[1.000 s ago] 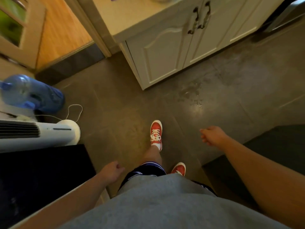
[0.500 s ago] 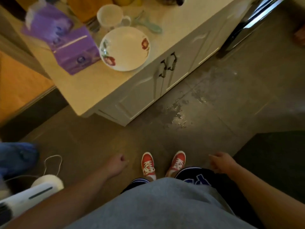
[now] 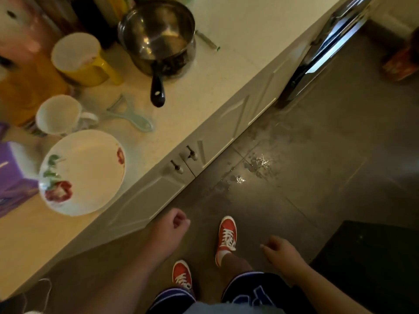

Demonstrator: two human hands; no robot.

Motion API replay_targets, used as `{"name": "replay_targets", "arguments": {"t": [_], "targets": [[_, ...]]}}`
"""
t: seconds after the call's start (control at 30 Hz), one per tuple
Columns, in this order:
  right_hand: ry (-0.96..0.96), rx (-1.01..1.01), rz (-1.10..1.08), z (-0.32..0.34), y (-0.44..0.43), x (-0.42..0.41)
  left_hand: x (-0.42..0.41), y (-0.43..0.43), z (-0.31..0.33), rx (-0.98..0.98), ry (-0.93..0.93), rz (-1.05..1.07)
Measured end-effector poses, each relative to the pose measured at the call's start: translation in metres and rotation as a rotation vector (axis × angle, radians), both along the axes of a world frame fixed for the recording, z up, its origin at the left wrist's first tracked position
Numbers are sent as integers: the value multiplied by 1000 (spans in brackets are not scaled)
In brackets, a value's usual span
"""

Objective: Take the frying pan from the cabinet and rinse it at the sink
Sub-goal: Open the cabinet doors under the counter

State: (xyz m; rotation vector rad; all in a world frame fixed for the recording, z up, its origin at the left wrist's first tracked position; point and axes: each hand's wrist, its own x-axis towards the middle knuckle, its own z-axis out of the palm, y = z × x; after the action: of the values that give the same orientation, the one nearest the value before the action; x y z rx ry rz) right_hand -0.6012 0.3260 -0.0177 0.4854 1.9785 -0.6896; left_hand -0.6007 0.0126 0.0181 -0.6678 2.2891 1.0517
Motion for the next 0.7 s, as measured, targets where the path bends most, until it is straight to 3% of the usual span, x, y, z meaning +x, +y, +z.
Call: {"name": "replay_targets", "arguments": {"t": [0.17, 0.3, 0.7], "targets": [[93, -302, 96, -7, -63, -86, -55, 14, -6, -43, 32, 68], [178, -430, 108, -19, -116, -137, -82, 10, -23, -31, 27, 125], [565, -546, 93, -60, -200, -187, -92, -15, -68, 10, 84, 121]]}}
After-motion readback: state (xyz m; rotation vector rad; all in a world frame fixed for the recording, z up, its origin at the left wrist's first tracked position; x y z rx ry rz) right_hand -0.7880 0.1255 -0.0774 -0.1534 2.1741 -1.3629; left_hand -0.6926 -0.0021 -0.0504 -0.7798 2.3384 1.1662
